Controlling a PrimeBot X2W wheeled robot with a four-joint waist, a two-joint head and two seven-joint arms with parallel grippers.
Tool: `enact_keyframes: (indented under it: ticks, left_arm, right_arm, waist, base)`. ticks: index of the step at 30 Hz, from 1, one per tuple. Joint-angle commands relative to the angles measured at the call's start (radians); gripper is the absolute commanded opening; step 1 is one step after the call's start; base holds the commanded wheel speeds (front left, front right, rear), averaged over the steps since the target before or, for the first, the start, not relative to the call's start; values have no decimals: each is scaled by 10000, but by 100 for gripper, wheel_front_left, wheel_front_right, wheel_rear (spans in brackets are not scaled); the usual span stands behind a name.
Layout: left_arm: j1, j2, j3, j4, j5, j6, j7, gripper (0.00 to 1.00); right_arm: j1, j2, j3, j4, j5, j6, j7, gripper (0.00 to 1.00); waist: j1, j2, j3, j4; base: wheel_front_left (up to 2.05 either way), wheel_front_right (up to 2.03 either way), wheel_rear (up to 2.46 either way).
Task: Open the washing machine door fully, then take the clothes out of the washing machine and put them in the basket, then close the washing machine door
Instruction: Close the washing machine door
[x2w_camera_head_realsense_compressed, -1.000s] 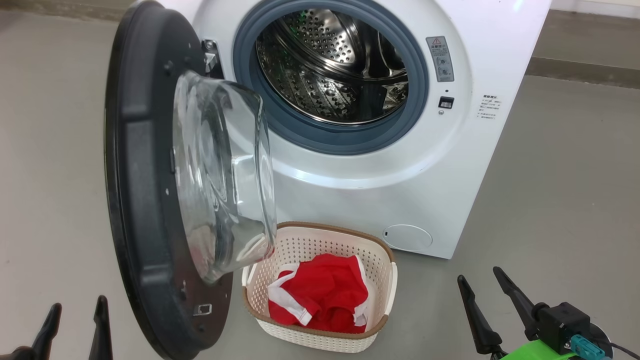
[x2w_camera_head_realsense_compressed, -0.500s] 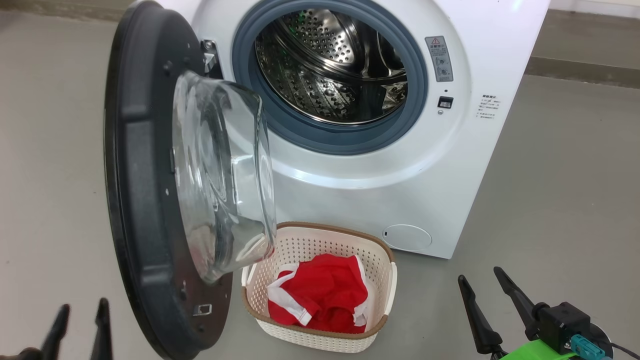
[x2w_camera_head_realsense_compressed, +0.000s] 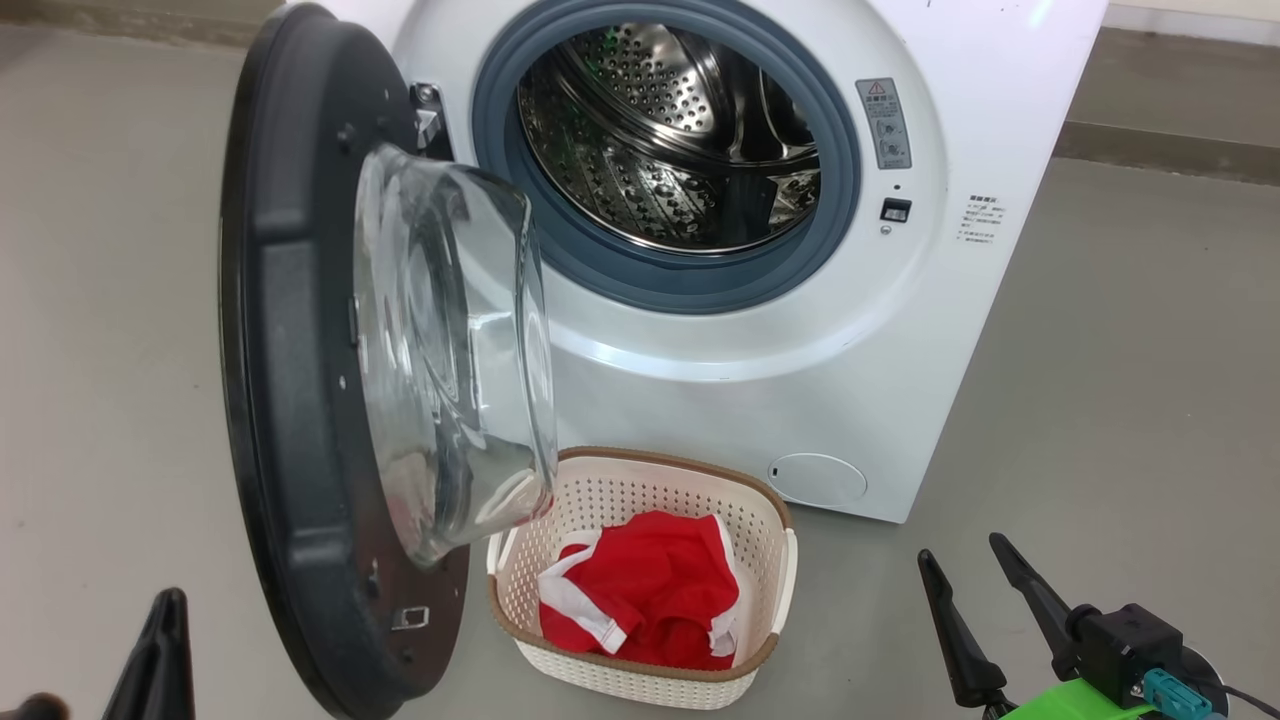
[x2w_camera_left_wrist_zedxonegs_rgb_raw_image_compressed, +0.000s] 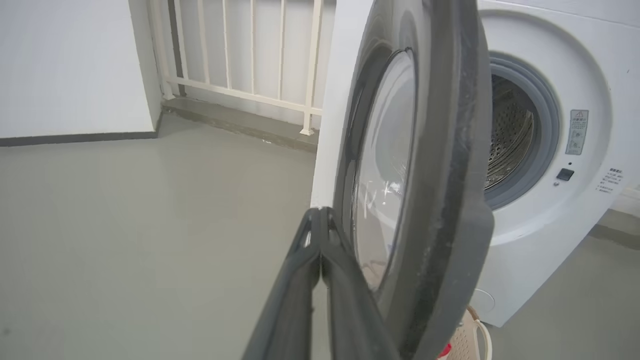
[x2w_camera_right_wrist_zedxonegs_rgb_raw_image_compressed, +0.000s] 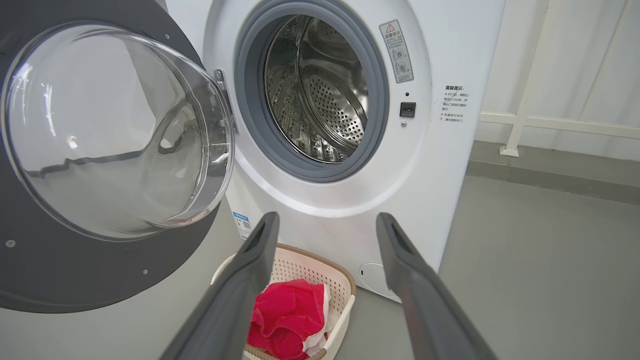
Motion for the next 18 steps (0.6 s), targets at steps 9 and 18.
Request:
enact_keyframes:
  ticks: [9, 18]
  left_arm:
    - [-1265, -902, 1929, -569, -4100, -1008, -1, 0]
    - [-2461, -1389, 3545, 15, -8796, -1455, 1347, 0]
  right_arm:
    - [-295, -104, 165, -243, 23, 63, -17, 100]
    - [-316, -104, 126, -285, 32, 63, -29, 100]
  waist:
    - [0, 0, -10, -36]
    - [0, 0, 76, -158]
  base:
    - [0, 0, 0]
    - [0, 0, 0]
